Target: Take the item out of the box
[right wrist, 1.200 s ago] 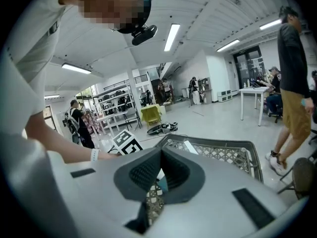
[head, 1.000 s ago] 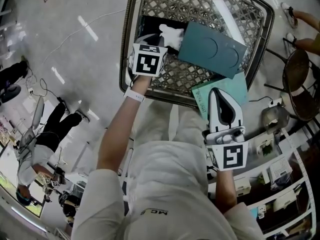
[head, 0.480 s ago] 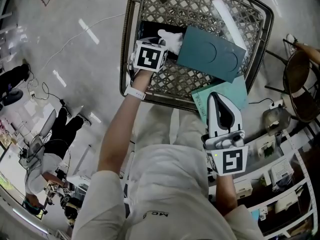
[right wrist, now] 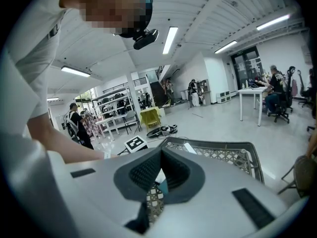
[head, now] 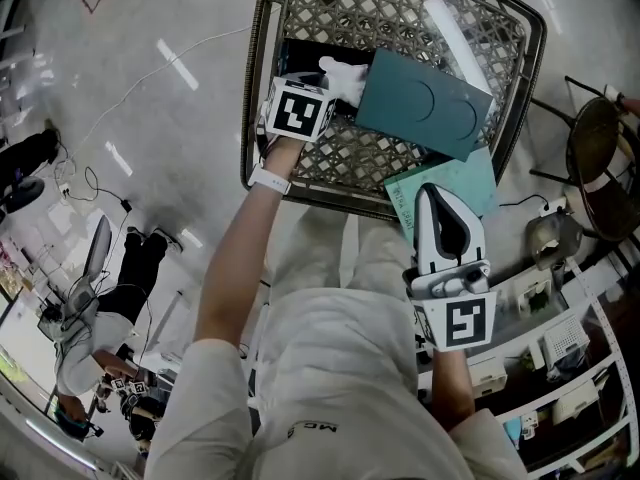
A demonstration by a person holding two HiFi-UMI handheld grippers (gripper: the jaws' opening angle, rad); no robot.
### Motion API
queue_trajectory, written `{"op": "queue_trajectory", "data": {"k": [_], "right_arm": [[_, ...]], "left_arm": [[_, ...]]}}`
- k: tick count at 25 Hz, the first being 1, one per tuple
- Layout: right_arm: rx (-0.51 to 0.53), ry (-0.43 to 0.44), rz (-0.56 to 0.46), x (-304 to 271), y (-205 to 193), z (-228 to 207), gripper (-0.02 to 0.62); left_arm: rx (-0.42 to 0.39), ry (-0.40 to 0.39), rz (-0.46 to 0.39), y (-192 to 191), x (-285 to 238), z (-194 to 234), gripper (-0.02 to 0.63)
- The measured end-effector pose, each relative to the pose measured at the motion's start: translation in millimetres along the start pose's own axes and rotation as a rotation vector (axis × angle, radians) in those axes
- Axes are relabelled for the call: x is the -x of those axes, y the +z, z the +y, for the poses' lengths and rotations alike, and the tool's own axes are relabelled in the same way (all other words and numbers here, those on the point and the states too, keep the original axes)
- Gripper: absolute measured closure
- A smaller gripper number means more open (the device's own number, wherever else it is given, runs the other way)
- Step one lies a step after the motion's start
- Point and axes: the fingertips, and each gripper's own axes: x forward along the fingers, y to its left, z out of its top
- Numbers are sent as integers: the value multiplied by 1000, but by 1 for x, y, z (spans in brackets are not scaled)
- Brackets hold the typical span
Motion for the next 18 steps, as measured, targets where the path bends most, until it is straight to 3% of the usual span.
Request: {"op": "queue_trajectory", "data": {"k": [18], "right_arm": [[43,-4,-88,31,26,30,580]], "left_arm": [[-24,62,-238,25,80,-18,583]]}}
